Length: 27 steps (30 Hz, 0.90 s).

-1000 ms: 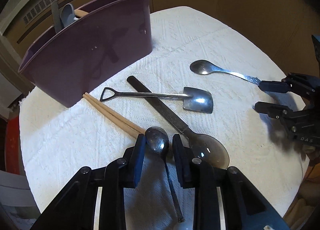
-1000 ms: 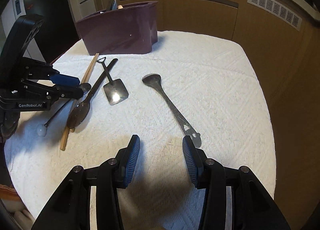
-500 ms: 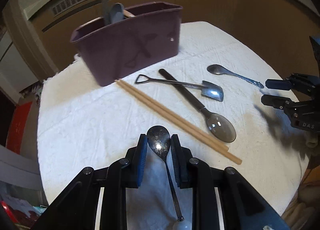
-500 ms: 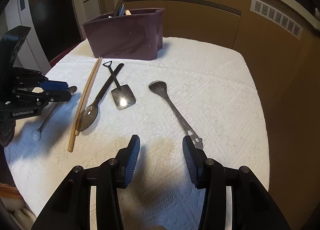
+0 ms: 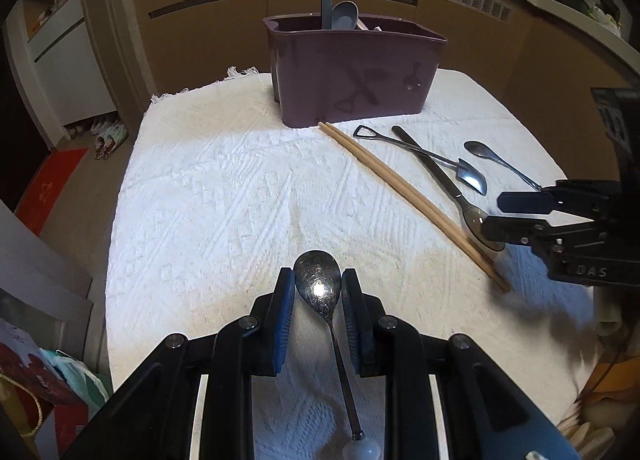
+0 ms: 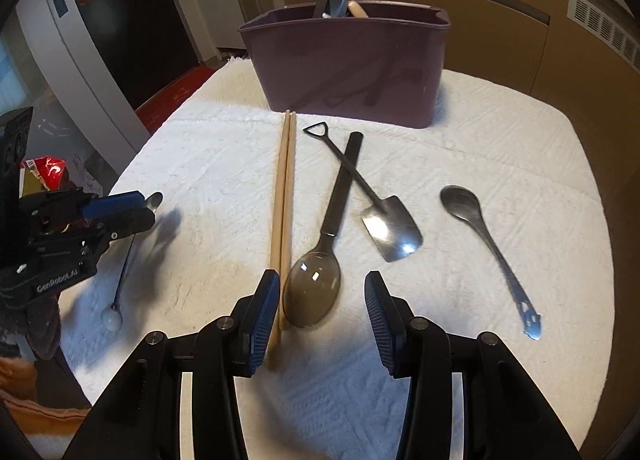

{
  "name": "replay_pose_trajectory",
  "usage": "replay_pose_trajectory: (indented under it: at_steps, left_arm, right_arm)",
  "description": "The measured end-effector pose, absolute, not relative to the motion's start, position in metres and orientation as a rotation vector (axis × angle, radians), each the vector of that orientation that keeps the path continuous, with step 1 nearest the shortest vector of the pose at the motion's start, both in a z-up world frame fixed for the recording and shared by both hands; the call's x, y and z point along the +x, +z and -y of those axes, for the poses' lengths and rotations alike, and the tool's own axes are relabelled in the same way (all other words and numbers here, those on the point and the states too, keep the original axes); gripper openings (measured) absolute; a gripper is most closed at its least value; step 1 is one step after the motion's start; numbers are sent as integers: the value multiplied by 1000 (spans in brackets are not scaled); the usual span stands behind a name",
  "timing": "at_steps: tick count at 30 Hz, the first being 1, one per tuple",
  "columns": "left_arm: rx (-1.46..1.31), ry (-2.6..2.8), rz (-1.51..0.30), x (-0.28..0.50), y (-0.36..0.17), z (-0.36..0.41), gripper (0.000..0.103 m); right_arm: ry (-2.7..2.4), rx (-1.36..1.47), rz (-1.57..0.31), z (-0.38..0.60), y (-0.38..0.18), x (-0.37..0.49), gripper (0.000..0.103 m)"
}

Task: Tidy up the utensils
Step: 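Close the right tool on the dark-handled spoon with the translucent bowl, then lift the dark-handled spoon with the right tool while left tool lifts the teaspoon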

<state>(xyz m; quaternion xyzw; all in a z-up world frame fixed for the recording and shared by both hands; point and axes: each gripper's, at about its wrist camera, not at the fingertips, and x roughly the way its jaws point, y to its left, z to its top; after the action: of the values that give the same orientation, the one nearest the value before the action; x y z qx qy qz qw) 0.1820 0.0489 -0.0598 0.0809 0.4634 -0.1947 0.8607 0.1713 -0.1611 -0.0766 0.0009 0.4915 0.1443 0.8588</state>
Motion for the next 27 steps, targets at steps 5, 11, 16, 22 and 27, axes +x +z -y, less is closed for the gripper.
replay_pose_trajectory:
  at_steps: [5,11,16,22,27]
  left_arm:
    - [127,-426,-973,181,-61,-58,21]
    - [106,-438,-982,181,-63,-61,21]
    - [103,-458,-988,176,-62,-56,21]
    - [133,-496,-965,164,-49,-38,18]
    - [167,-524,-957,158,-43,-21,18]
  right_arm:
    - [255,-23,-1086,146,-93,189,45]
    - [289,-125,-1117,139,-90,177,33]
    - [275,-161,-1136,164,-87,140,33]
    - [237,-140,-1157,202,-82,95,33]
    - [215,-176,-1169,218,-80,70,33]
